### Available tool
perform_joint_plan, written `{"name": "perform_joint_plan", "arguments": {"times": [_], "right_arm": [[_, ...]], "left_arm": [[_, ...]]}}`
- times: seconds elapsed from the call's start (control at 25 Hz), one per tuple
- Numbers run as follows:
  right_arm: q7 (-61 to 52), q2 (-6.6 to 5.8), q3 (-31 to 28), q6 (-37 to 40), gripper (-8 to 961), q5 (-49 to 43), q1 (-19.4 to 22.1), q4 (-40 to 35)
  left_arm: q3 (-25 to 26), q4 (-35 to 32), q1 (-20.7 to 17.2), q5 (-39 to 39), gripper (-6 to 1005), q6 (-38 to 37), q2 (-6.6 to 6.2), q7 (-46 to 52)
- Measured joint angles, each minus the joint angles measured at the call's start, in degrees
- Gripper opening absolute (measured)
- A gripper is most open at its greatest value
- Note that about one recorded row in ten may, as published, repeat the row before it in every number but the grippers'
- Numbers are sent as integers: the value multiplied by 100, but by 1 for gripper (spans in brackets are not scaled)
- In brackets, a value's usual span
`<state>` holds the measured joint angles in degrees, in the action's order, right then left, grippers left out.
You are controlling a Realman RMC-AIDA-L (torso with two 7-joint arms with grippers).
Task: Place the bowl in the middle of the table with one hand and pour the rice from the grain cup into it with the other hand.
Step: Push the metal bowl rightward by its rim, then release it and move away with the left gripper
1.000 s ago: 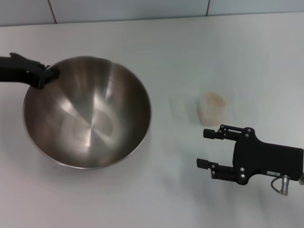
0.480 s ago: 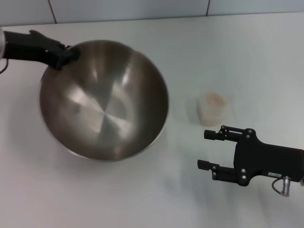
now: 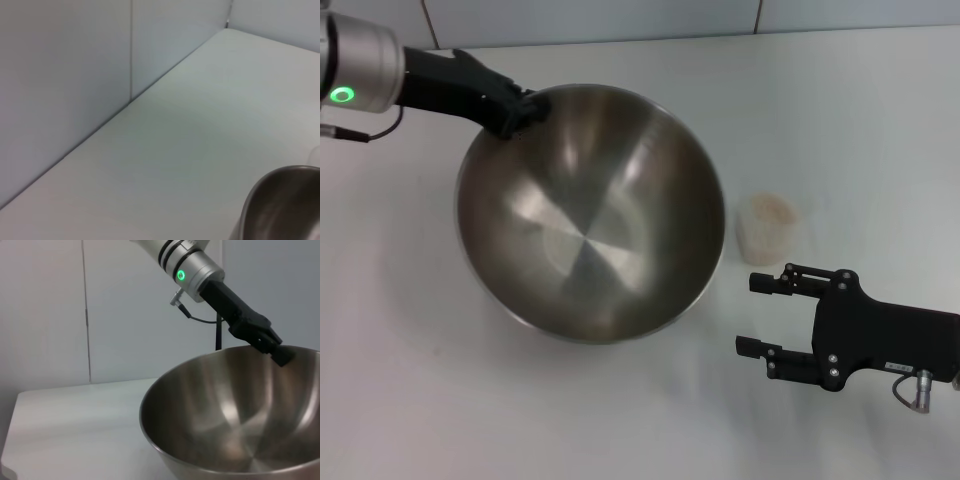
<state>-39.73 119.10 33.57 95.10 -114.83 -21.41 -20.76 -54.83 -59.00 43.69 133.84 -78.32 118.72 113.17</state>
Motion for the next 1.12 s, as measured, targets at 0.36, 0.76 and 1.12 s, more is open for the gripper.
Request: {"name": "perform_joint_plan", "arguments": {"times": [0.36, 0.76, 1.12], "right_arm": [[0, -1, 0, -8, 684, 5, -13, 2], [0, -1, -3, -3, 684, 5, -37, -7], [0, -1, 1, 1, 684, 5, -32, -18]], "left_arm": [[-26, 354, 238, -2, 42, 152, -7, -59], [-190, 818, 350, -6, 41, 525, -24, -163], [-185, 995, 349, -20, 41, 671, -21, -280]]}}
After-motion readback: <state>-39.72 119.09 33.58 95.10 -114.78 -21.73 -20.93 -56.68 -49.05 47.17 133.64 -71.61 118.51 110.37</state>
